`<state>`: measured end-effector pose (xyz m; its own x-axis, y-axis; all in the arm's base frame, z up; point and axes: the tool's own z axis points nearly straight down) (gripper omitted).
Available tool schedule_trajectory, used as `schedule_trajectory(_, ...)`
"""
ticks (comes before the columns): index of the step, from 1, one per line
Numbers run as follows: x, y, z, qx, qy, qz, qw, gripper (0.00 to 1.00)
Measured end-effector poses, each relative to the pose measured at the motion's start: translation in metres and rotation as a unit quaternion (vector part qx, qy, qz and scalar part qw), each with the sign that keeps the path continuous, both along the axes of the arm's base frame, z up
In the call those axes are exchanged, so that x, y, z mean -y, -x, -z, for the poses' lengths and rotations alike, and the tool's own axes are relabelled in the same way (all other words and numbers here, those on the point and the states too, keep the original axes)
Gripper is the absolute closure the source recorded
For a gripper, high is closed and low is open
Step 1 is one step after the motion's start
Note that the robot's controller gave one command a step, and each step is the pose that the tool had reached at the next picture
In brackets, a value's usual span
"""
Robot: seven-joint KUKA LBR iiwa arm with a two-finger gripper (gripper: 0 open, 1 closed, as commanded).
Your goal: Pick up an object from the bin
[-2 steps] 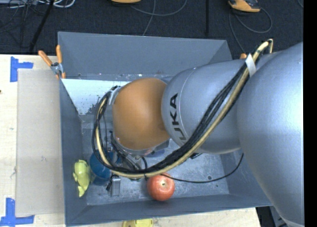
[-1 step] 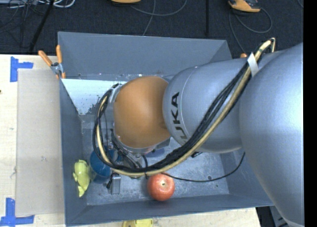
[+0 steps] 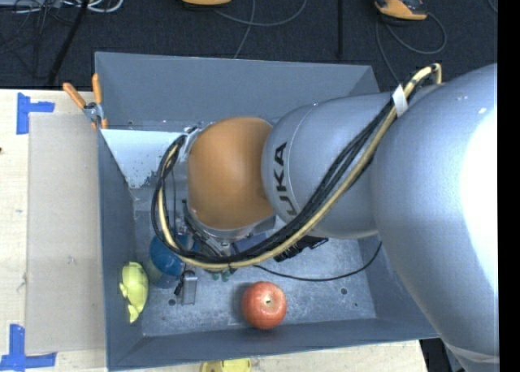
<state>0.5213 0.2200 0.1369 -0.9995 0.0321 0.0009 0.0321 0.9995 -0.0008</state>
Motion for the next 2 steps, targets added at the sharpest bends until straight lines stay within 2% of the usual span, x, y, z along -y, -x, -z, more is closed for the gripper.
schedule_trajectory(1,-0.001,-0.005,-0.020,0.0001,0.000,0.007,1.0000,0.00)
schedule_trajectory(2,-0.006,-0.017,0.016,-0.0002,0.000,0.107,0.9942,0.00)
